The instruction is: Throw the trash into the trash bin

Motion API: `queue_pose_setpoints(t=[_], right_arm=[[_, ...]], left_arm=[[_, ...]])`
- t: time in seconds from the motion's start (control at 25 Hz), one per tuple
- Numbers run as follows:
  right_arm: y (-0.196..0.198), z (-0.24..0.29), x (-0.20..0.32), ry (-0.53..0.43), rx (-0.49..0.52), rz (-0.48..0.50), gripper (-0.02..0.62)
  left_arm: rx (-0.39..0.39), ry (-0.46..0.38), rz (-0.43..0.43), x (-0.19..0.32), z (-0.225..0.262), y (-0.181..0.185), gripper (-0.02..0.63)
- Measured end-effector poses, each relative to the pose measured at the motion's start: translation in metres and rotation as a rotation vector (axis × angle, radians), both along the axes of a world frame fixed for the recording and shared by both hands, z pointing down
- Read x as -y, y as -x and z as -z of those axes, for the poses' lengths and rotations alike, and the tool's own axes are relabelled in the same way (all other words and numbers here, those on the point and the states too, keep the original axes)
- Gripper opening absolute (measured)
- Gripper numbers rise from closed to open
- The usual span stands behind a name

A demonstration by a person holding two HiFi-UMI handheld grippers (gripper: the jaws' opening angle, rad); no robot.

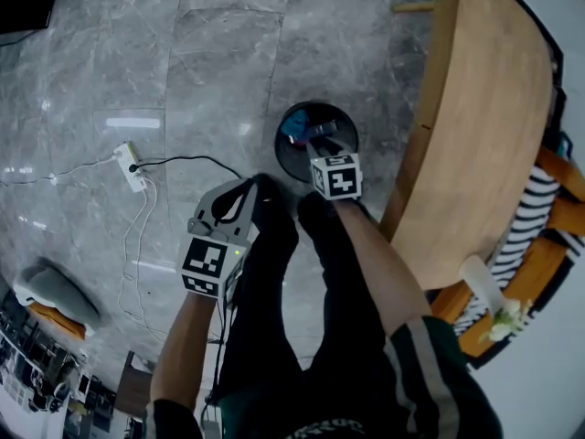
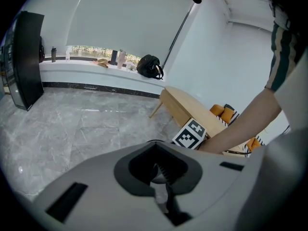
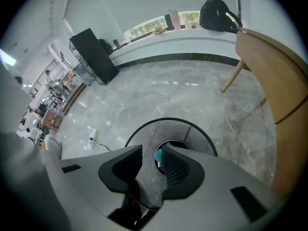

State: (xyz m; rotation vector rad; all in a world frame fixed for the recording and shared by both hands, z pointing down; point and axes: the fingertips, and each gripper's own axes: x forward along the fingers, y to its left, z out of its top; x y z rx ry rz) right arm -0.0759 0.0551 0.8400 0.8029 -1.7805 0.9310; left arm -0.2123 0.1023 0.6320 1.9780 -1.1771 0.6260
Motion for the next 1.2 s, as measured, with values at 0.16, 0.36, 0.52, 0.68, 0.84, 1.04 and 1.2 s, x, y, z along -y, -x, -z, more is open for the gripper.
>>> queue_pose_setpoints(t=[0.16, 0.36, 0.52, 0.68, 0.84, 1.04, 1.2], right_arm=[[-0.003, 0.035, 0.006, -0.013, 0.01, -0.034, 0.108], [-0.01, 0.109, 0.017, -0.097, 0.034, -0.081, 0.031], [-0.009, 0.196, 0.033, -0.191, 0.106, -0.117, 0.006], [-0.009, 0.311, 0.04, -0.293, 0.201, -0.157, 0.0], [-0.015, 0.416, 0.036, -0.429, 0.245, -0.144, 0.0], [-0.022, 0.542, 0.048, -0.642, 0.313, -0.169, 0.0], [-0.024, 0.629, 0.041, -0.794, 0.368, -0.19, -0.002]], left_arm=[[-0.005, -0.009, 0.005, 0.0, 0.017, -0.002, 0.0], [-0.011, -0.053, -0.001, 0.007, 0.061, -0.008, 0.0], [-0.016, -0.081, 0.0, 0.018, 0.11, -0.012, 0.0], [-0.013, -0.12, 0.014, 0.033, 0.171, -0.016, 0.0], [-0.013, -0.205, -0.034, 0.049, 0.243, -0.029, 0.0], [0.001, -0.385, -0.121, 0.067, 0.351, -0.05, 0.0], [-0.022, -0.481, -0.132, 0.066, 0.416, -0.054, 0.0]])
